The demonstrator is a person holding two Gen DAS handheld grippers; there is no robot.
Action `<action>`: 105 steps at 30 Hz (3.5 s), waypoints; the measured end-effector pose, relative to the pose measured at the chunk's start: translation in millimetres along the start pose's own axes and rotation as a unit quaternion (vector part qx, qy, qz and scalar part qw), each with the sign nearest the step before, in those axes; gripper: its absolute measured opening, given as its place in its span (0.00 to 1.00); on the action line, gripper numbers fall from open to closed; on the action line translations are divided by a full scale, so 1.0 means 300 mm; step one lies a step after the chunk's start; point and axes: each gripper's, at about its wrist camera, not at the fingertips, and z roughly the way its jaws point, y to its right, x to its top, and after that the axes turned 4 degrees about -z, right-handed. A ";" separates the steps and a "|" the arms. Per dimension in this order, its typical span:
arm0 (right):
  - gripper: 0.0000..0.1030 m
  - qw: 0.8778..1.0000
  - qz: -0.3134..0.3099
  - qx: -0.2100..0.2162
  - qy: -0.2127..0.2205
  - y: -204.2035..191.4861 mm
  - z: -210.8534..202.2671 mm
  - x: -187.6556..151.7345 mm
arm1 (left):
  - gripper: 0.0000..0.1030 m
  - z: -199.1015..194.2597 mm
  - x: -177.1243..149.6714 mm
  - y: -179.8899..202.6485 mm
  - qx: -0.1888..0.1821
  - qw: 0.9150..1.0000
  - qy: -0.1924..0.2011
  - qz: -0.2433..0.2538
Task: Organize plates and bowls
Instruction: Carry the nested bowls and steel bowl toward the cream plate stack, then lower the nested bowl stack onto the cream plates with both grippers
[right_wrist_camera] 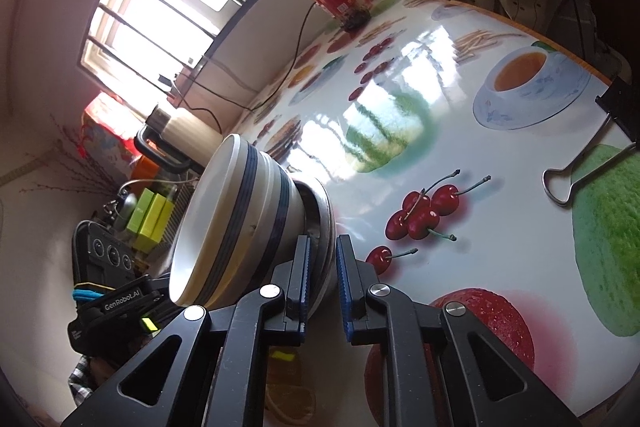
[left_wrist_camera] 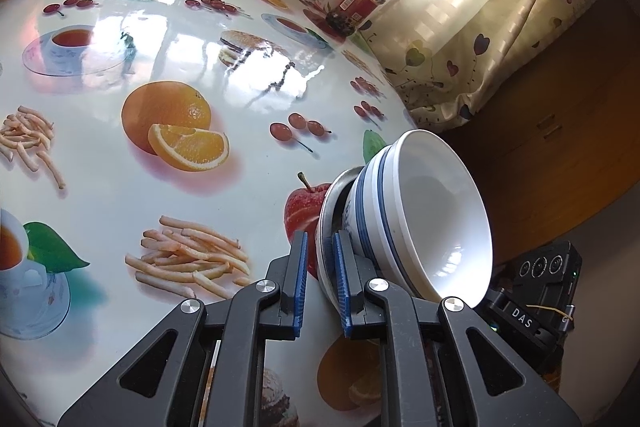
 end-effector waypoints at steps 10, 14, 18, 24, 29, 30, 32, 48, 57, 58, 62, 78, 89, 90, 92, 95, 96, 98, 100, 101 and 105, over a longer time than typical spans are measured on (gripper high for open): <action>0.12 1.000 -0.007 -0.004 -0.001 -0.003 0.003 0.001 | 0.08 -0.003 -0.002 0.008 0.001 1.000 0.002 0.007; 0.12 1.000 -0.008 -0.003 -0.001 -0.005 0.002 0.003 | 0.07 -0.008 -0.005 0.013 -0.003 1.000 0.002 0.005; 0.12 1.000 -0.006 -0.002 -0.001 -0.008 0.001 0.002 | 0.07 -0.008 -0.005 0.013 -0.003 1.000 0.002 0.005; 0.12 1.000 -0.008 -0.002 -0.001 -0.007 0.000 0.002 | 0.07 -0.007 -0.005 0.011 -0.003 1.000 0.002 0.005; 0.12 1.000 -0.010 -0.004 -0.001 -0.008 0.001 0.001 | 0.06 -0.009 -0.008 0.017 0.001 1.000 0.004 0.009; 0.12 1.000 -0.011 -0.004 -0.001 -0.008 0.001 0.003 | 0.06 -0.010 -0.007 0.016 0.001 1.000 0.004 0.009; 0.12 1.000 -0.009 -0.003 -0.001 -0.007 0.002 0.003 | 0.06 -0.012 -0.007 0.012 -0.001 1.000 0.005 0.008; 0.12 1.000 -0.022 -0.004 -0.003 -0.044 0.015 0.012 | 0.06 -0.054 -0.005 0.005 0.002 1.000 0.020 0.010; 0.12 0.999 -0.035 0.000 -0.005 -0.094 0.030 0.029 | 0.06 -0.112 0.002 0.000 0.005 0.999 0.037 0.008; 0.12 0.999 -0.037 0.001 -0.006 -0.102 0.032 0.031 | 0.06 -0.121 0.002 -0.003 0.004 0.999 0.039 0.007; 0.12 0.999 -0.044 0.008 -0.007 -0.136 0.038 0.041 | 0.05 -0.158 0.005 -0.012 0.005 0.999 0.049 0.004; 0.12 0.996 -0.080 0.034 -0.021 -0.278 0.110 0.061 | 0.06 -0.297 0.022 -0.081 0.024 0.996 0.088 -0.014; 0.12 0.992 -0.105 0.057 -0.044 -0.378 0.198 0.053 | 0.06 -0.393 0.027 -0.161 0.045 0.992 0.113 -0.034; 0.12 0.991 -0.107 0.059 -0.047 -0.387 0.207 0.051 | 0.06 -0.398 0.026 -0.165 0.047 0.992 0.115 -0.035; 0.12 0.991 -0.112 0.061 -0.050 -0.406 0.223 0.048 | 0.06 -0.411 0.023 -0.181 0.050 0.991 0.118 -0.040; 0.12 0.989 -0.116 0.067 -0.056 -0.428 0.248 0.042 | 0.06 -0.434 0.021 -0.202 0.055 0.990 0.123 -0.046; 0.12 0.989 -0.118 0.068 -0.058 -0.436 0.257 0.040 | 0.06 -0.441 0.020 -0.209 0.057 0.989 0.126 -0.047; 0.12 0.988 -0.119 0.072 -0.063 -0.446 0.273 0.033 | 0.06 -0.456 0.016 -0.223 0.061 0.988 0.129 -0.052; 0.12 0.987 -0.121 0.075 -0.069 -0.459 0.290 0.027 | 0.06 -0.469 0.013 -0.240 0.064 0.988 0.132 -0.056; 0.12 0.987 -0.123 0.076 -0.071 -0.466 0.296 0.024 | 0.06 -0.477 0.011 -0.248 0.065 0.987 0.134 -0.059; 0.12 0.985 -0.133 0.082 -0.078 -0.503 0.326 0.016 | 0.06 -0.501 0.011 -0.279 0.071 0.985 0.143 -0.071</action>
